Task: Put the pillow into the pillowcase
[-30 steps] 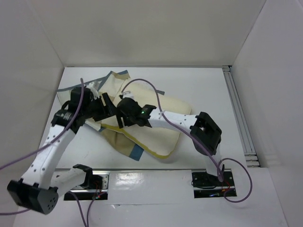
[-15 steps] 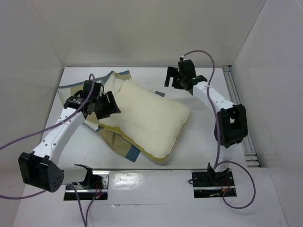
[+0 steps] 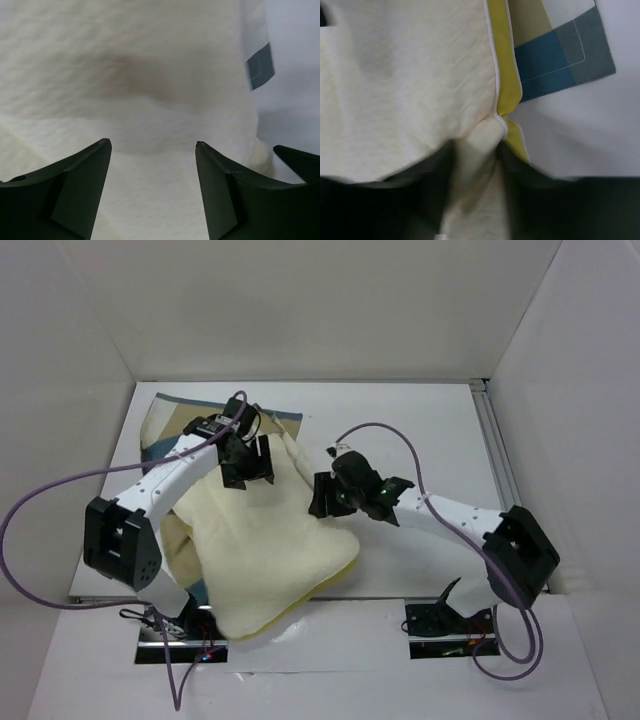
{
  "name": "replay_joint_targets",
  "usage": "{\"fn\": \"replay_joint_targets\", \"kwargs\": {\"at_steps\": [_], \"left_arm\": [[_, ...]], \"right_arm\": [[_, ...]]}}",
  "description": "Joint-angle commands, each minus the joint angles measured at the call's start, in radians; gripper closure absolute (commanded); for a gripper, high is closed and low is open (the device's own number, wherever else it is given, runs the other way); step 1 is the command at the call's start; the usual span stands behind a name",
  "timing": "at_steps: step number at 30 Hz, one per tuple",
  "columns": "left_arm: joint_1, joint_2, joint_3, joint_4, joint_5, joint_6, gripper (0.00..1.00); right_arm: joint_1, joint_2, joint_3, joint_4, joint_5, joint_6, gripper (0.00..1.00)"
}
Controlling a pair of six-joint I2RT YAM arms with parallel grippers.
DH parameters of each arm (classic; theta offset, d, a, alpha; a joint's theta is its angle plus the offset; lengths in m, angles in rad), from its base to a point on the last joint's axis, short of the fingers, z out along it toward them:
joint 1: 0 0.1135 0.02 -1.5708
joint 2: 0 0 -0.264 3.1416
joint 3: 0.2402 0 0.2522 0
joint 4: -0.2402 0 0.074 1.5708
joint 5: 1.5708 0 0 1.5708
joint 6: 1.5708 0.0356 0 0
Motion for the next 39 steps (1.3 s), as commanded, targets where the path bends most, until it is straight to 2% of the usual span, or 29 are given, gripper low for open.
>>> {"fn": "replay_joint_targets", "kwargs": {"at_steps": [1,2,3,7,10,13,15,16,17,18,19,20,25,27,33,36,38,39], "left_arm": [[-0.054,0.036,0.076,-0.051,-0.051,0.016,0.19],[-0.069,0.058,0.085,-0.06,-0.065,0.016,0.17],[-0.086,0.071,0.106,-0.06,-0.077,0.016,0.15],[-0.163,0.17,0.194,-0.135,-0.184,-0.038,0.08],[-0.204,0.29,0.26,-0.249,-0.353,-0.114,0.07],[-0.227,0.388,0.282,-0.277,-0.372,-0.162,0.03],[-0.238,0.433,0.269,-0.258,-0.372,-0.199,0.05],[-0.238,0.451,0.259,-0.258,-0.372,-0.199,0.08],[-0.238,0.465,0.245,-0.245,-0.372,-0.211,0.16],[-0.238,0.465,0.245,-0.232,-0.372,-0.211,0.33],[-0.238,0.456,0.245,-0.222,-0.372,-0.211,0.86],[-0.227,0.439,0.245,-0.212,-0.344,-0.211,1.0],[-0.157,0.214,0.168,-0.087,-0.188,-0.112,1.0],[-0.126,0.171,0.168,-0.076,-0.128,-0.075,1.0],[-0.101,0.126,0.168,-0.085,-0.051,-0.038,1.0],[-0.091,0.105,0.159,-0.085,-0.042,-0.038,1.0],[-0.081,0.096,0.159,-0.085,-0.042,-0.038,1.0],[-0.081,0.096,0.159,-0.085,-0.042,-0.038,1.0]], "right_arm": [[0.017,-0.102,0.019,-0.038,0.068,-0.007,0.31],[-0.004,-0.114,0.028,-0.054,0.082,-0.027,0.11],[-0.031,-0.114,0.028,-0.064,0.082,-0.027,0.07],[-0.158,-0.091,0.028,-0.065,-0.005,-0.05,0.03],[-0.169,-0.035,0.052,-0.055,-0.025,-0.074,0.02],[-0.169,0.008,0.087,-0.055,-0.036,-0.084,0.0],[-0.178,0.045,0.088,-0.025,-0.049,-0.104,0.0],[-0.178,0.059,0.101,-0.016,-0.065,-0.104,0.0],[-0.187,0.095,0.12,-0.006,-0.065,-0.117,0.0],[-0.187,0.116,0.132,0.003,-0.074,-0.134,0.0],[-0.187,0.136,0.144,0.014,-0.088,-0.145,0.0],[-0.187,0.183,0.175,0.023,-0.088,-0.156,0.0],[-0.187,0.343,0.308,0.063,-0.121,-0.237,0.0],[-0.196,0.424,0.385,0.089,-0.157,-0.265,0.0],[-0.177,0.614,0.626,0.061,-0.256,-0.328,0.0],[-0.177,0.645,0.663,0.086,-0.367,-0.34,0.0],[-0.167,0.645,0.663,0.13,-0.457,-0.34,0.03],[-0.167,0.645,0.646,0.167,-0.483,-0.325,0.08]]}}
